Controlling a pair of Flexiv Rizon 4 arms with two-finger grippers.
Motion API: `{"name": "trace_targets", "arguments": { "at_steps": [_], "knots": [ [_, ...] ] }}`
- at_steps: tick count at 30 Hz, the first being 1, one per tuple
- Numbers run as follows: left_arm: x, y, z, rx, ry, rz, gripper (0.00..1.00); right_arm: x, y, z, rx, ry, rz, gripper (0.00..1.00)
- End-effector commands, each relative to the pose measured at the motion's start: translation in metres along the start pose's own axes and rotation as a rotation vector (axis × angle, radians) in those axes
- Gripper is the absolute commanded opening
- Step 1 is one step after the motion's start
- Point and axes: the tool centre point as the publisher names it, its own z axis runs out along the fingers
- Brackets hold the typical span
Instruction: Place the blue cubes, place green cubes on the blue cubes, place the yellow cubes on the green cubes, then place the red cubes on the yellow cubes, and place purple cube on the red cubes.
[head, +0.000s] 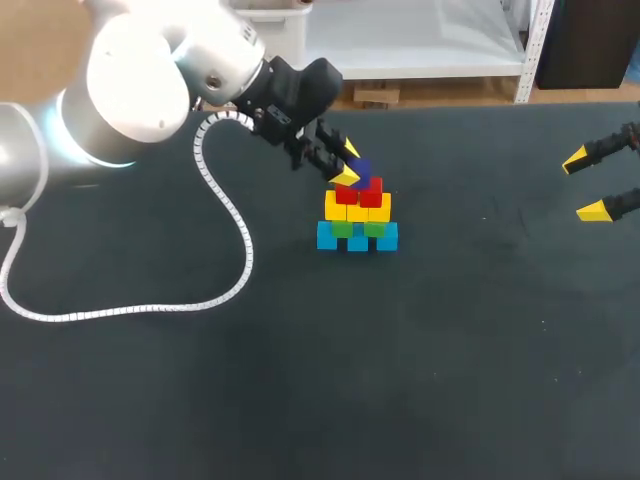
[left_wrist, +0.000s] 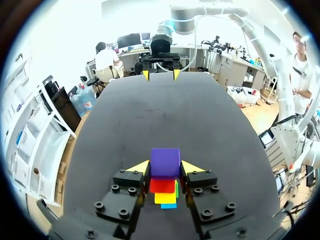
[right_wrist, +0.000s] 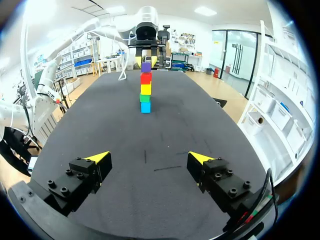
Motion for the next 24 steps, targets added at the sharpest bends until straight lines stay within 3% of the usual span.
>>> {"name": "trace_targets", "arguments": {
  "at_steps": [1, 6, 15, 17, 18, 19, 24],
  "knots": [
    [0.001, 0.002, 0.0, 0.006, -0.001, 0.0, 0.33, 0.0, 0.0, 0.0, 0.0, -0.001, -0.001, 1.0],
    [0.001, 0.001, 0.002, 0.015, -0.004, 0.002, 0.38, 0.0, 0.0, 0.0, 0.0, -0.001, -0.001, 1.0],
    [0.001, 0.001, 0.003, 0.023, -0.009, 0.002, 0.4, 0.0, 0.0, 0.0, 0.0, -0.001, -0.001, 1.0],
    [0.001, 0.001, 0.003, 0.024, -0.009, 0.001, 0.49, 0.0, 0.0, 0.0, 0.0, -0.001, -0.001, 1.0],
    [0.001, 0.002, 0.003, 0.027, -0.008, 0.0, 0.86, 0.0, 0.0, 0.0, 0.0, -0.001, -0.001, 1.0],
    [0.0, 0.002, 0.002, 0.028, -0.007, 0.0, 1.0, 0.0, 0.0, 0.0, 0.0, -0.001, -0.001, 1.0],
    [-0.007, 0.003, -0.016, 0.01, -0.053, 0.043, 1.0, 0.0, 0.0, 0.0, 0.0, -0.001, -0.001, 1.0]
  ]
}}
